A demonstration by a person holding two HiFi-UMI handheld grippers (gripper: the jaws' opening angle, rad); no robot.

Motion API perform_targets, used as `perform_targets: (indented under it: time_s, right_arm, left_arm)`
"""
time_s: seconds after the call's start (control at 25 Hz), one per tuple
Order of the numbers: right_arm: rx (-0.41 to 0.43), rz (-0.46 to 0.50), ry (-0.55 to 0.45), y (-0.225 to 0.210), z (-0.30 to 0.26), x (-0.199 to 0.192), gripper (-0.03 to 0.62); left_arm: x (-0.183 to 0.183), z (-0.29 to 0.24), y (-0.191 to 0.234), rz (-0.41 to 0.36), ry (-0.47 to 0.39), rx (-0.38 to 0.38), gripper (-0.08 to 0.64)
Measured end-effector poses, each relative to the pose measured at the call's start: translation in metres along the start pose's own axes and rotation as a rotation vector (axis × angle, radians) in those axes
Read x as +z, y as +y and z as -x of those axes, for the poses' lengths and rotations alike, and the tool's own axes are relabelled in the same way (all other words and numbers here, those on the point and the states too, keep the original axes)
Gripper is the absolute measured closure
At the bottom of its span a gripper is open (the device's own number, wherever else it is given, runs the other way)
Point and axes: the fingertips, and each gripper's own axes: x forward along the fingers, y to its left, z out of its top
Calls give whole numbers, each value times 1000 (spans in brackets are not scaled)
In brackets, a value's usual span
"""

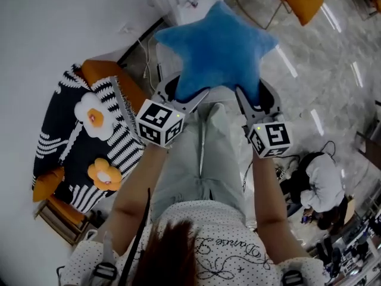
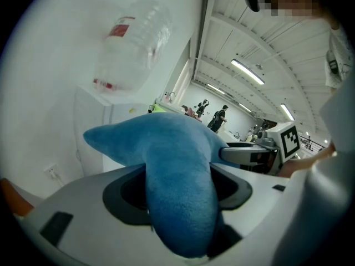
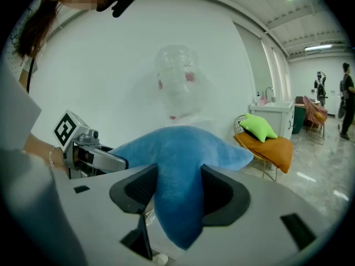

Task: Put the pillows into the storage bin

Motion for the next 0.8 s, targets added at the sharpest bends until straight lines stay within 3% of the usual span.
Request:
perform_targets:
  time_s: [0.36,0.8]
  right_arm:
    - [17,-31,52,-67,-55,-87,341]
    - [65,-98,147,-106,-117,-252,336]
  left_arm:
    - [-69,-91,36,52,53,11,262]
    - [-221,-171,82,158,152,44,259]
